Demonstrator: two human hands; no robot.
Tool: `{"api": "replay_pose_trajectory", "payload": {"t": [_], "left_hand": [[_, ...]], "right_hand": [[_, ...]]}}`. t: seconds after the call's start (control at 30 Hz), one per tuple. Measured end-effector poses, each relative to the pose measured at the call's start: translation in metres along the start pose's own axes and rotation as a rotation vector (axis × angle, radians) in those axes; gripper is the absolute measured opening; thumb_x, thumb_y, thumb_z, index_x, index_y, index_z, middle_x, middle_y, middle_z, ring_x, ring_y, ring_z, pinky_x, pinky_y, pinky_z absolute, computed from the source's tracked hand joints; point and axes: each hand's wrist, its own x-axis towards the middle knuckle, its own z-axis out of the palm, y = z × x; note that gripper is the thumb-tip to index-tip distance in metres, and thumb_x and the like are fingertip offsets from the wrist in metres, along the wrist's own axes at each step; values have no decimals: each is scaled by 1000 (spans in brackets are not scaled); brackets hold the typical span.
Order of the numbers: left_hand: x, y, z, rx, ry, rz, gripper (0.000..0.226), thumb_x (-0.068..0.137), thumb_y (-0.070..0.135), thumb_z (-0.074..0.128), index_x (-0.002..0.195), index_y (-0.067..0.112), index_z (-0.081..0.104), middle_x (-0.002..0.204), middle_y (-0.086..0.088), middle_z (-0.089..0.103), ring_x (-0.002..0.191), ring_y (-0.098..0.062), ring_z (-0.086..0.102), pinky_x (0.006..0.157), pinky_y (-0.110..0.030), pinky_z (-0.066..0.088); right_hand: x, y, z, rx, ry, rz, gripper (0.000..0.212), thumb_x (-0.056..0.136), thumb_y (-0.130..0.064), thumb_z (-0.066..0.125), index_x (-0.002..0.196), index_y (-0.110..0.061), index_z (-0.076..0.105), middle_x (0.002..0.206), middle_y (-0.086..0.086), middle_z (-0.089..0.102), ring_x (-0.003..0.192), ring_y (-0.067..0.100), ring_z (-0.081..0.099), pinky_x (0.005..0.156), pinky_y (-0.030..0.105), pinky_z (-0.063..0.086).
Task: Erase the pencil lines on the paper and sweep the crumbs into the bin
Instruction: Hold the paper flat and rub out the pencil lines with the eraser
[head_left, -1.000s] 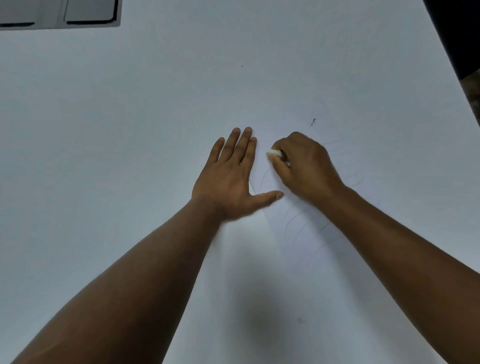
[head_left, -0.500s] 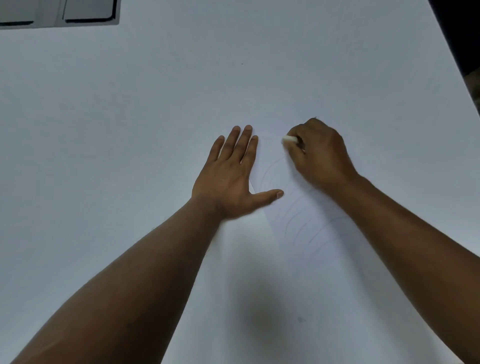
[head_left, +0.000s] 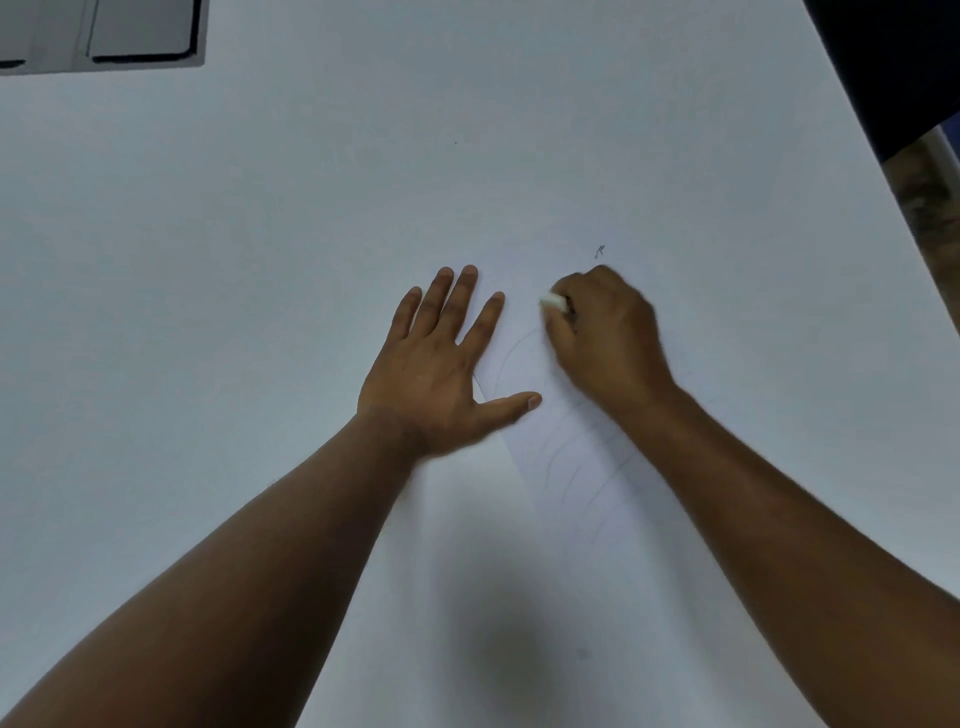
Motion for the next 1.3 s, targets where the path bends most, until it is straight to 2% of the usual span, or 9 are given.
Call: {"api": "replay_pose_trajectory", "payload": {"t": [0.1,0.27,0.47,0.6,0.7,0.9,1.03,1.13,1.3], "left_hand": [[0,0,0,-7,8,1,103,87,91,25,166,29,2,173,-2,-14,158,-19,-20,129,-44,-8],[0,1,-2,-7,-6,-2,103,87,91,25,166,29,2,173,-2,-15,158,-19,-20,129,-44,-8],[0,-1,2,-11,46,17,105,86,91,26,166,25,13,174,-7,-3,160,-25,-8,129,-46,-3],[0,0,0,-20,17,2,104,86,91,26,166,27,8,174,-5,-8,159,-22,-14,129,-44,-6],[0,0,-1,-21,17,3,104,86,91,25,166,27,7,174,-4,-9,159,-22,-15,129,-44,-7],[0,0,0,-7,15,12,104,86,90,24,166,26,7,174,-5,-9,159,-23,-14,129,-44,-7],[0,0,-2,-20,8,5,105,85,91,24,166,26,9,174,-5,-8,159,-23,-14,129,-45,-5],[0,0,-3,-14,-3,3,105,84,92,21,166,27,7,173,-4,-11,159,-22,-17,129,-45,-6],[0,1,-3,-23,-1,5,104,85,91,20,166,28,6,173,-4,-11,159,-22,-17,129,-45,-6]], "right_hand": [[-5,-3,3,-12,-5,-7,16,92,-21,62,84,-6,64,81,9,57,68,23,55,60,28,40],[5,22,-7,-74,118,136,15,87,-16,61,75,-6,61,76,11,57,64,27,53,58,29,40],[-13,-17,12,0,53,-30,14,90,-19,63,82,-7,64,76,8,56,63,23,53,56,29,42],[-1,26,-4,-108,154,86,16,88,-21,59,79,-8,63,78,12,58,67,30,57,59,32,36],[5,40,-12,-132,172,192,15,86,-21,58,78,-9,62,78,12,59,67,30,56,59,26,26],[-11,3,7,-32,120,-7,13,88,-16,63,79,-6,63,76,9,55,62,22,51,54,29,41],[-3,44,-10,-98,192,55,15,87,-21,59,79,-8,64,78,12,57,66,29,56,58,34,41],[3,66,-23,-110,194,145,20,88,-25,55,77,-9,62,78,11,57,65,28,55,59,32,41],[-2,39,-18,10,182,59,4,84,-13,64,84,-9,64,84,8,58,67,23,56,61,33,45]]}}
